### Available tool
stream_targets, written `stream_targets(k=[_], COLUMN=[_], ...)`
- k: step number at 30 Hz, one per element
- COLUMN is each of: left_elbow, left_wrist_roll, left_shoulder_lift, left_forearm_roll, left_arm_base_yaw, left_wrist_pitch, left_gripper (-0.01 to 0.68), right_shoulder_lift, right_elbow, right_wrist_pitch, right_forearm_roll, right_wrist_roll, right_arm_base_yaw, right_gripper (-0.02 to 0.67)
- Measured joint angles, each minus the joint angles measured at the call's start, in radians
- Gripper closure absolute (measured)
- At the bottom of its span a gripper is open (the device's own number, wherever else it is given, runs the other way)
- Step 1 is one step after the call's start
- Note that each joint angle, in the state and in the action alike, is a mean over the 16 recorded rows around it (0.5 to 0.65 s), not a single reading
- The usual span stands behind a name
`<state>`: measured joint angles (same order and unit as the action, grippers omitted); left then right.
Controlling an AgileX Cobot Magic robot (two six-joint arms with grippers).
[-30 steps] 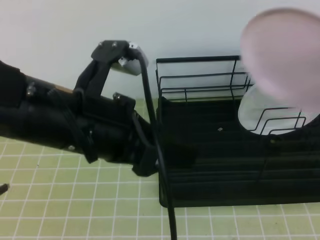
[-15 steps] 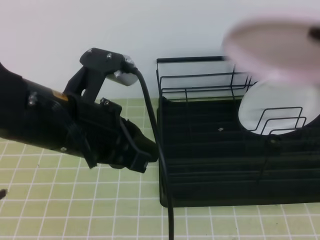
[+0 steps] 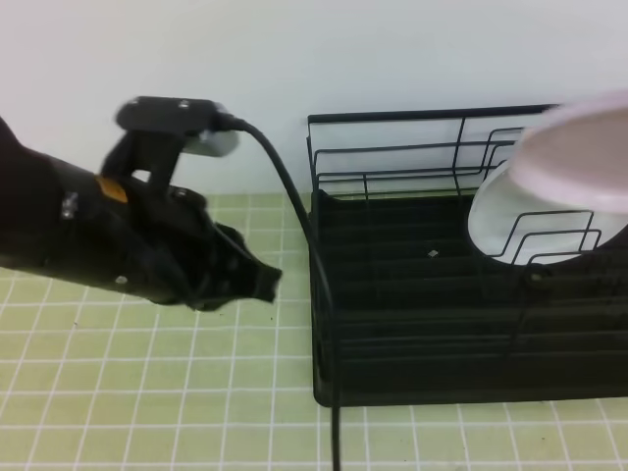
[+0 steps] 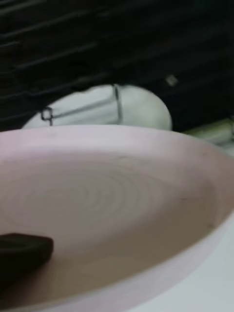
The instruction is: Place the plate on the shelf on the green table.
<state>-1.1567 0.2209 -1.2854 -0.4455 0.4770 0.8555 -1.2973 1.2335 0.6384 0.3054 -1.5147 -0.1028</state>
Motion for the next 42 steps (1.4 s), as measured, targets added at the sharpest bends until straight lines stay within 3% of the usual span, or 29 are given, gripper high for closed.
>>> stream_targets(k=[9, 31, 42], left_elbow=[0.0, 0.0, 0.0], left_wrist_roll=[-0.159, -0.188, -0.196], left_shoulder_lift=[0.0, 0.0, 0.0], left_forearm_roll=[0.169, 0.267, 0.28], left_arm_base_yaw=[0.0, 0.0, 0.0], left_wrist_pitch=[-0.058, -0.109, -0.109], left_gripper=[0.674, 0.674, 0.675], right_shoulder_lift=[-0.088, -0.243, -0.254], right_elbow=[0.002, 0.001, 0.001], right_wrist_pitch=[-0.058, -0.139, -0.163], right_forearm_roll=[-0.062, -0.07, -0.045], right_wrist_roll=[-0.099, -0.093, -0.073], right_arm_base_yaw=[-0.037, -0.045, -0.045], right_gripper=[0.542, 0.538, 0.485])
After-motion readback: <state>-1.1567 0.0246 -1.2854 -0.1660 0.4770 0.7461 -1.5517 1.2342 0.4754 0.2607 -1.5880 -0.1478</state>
